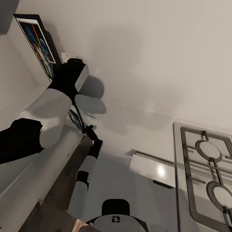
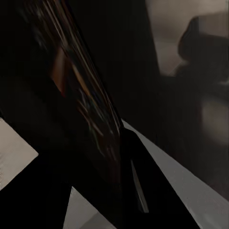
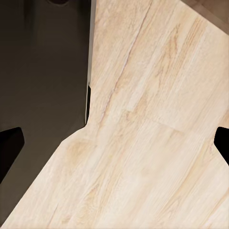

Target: Pick up the poster from the kitchen countertop and hang it on one of the wall nails in the kitchen.

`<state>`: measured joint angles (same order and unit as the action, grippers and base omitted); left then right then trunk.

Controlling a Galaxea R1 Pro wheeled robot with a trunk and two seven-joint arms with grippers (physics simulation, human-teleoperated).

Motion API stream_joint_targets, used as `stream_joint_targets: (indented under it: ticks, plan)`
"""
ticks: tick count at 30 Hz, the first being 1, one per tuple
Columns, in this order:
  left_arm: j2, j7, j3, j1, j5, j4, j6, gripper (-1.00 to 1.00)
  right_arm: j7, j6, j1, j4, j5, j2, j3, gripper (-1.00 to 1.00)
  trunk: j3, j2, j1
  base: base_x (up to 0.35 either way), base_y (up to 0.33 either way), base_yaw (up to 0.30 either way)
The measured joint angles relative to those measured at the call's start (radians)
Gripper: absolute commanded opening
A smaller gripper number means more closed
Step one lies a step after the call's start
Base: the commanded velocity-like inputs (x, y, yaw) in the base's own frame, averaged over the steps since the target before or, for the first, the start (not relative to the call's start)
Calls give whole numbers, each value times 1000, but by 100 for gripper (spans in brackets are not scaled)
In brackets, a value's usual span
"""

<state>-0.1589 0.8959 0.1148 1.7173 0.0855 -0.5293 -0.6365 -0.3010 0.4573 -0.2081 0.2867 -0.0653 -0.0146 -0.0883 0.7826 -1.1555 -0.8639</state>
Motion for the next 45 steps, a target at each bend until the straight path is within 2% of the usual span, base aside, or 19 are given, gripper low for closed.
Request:
stream_joint_targets:
  ticks: [8, 40, 45]
  plan:
    - [15, 5, -5, 0, 0, -70, -2, -100, 0, 0, 0, 0, 0, 0, 0, 100, 0, 0, 0, 0, 0, 0]
    - [17, 4, -6, 0, 2, -76, -2, -100, 1, 0, 0, 0, -2, -1, 1, 100, 0, 0, 0, -164, 0, 0]
    - [17, 3, -6, 0, 2, -76, -3, -100, 1, 1, 0, 3, -4, -12, 1, 100, 0, 0, -1, -301, 0, 0]
